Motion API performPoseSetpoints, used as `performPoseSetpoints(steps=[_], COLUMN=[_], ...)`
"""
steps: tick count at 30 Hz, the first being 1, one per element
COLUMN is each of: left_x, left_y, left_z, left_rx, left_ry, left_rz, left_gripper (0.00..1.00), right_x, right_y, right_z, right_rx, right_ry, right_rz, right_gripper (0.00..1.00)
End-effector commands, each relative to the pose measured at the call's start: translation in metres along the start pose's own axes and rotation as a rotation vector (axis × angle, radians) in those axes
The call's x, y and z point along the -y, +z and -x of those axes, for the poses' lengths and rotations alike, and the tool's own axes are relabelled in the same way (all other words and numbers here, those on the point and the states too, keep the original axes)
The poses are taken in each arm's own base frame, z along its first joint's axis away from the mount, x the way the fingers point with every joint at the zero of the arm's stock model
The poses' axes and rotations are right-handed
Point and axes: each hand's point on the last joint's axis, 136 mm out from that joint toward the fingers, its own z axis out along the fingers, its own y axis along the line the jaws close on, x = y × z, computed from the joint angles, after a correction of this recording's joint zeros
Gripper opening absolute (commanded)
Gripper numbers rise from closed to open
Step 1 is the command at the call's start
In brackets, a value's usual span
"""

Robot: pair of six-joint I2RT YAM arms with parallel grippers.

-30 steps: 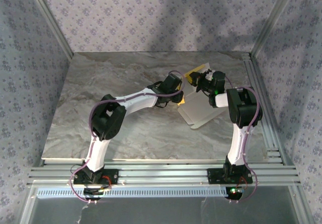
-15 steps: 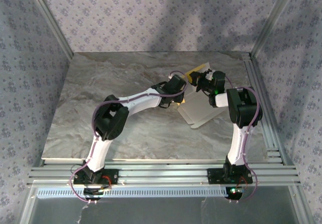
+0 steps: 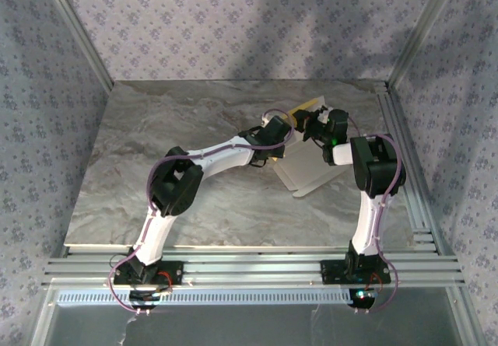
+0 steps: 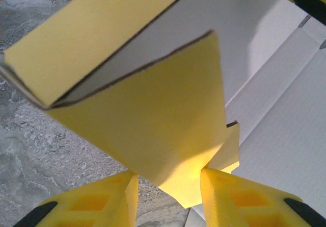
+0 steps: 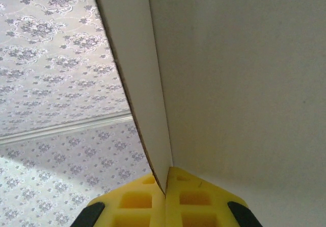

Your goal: Fold the paper box

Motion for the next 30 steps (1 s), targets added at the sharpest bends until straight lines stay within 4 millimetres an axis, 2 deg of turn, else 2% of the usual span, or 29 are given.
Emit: performPoseSetpoints(steps=[1,9,12,13,18,22,30], left_x=[-0.023,-0.029,-0.031,-0.033,-0.033,-0.033,-0.037], left_y=[0.022,0.02,0.017,0.016,0.018,0.02,0.027], left_z=[-0.029,-0.032,-0.03,-0.029,-0.027,-0.028,-0.029], left_rx=[-0.085,-0.08,-0.072,-0.067,-0.065,-0.062,-0.06], left_ry=[0.02,0.024,0.021,0.017,0.015,0.009,0.024], left_rz=[0.1,0.132,0.144,0.149,0.158,0.167,0.202], left_gripper=[0.36,0.31,0.37,0.42,0.5,0.5,0.44], right_x=[-0.002,-0.001,-0.001,-0.001,-0.002,-0.004,-0.005], right_y=[0.006,0.005,0.005,0.005,0.005,0.005,0.006], right_z=[-0.006,-0.005,-0.006,-0.005,-0.007,-0.007,-0.008], right_rx=[-0.032,-0.027,-0.027,-0.027,-0.029,-0.029,-0.028], right_ry=[0.008,0.011,0.01,0.01,0.008,0.006,0.012], right_rz=[0.01,0.009,0.008,0.009,0.011,0.013,0.016], right_gripper=[0.0,0.0,0.0,0.0,0.0,0.0,0.0])
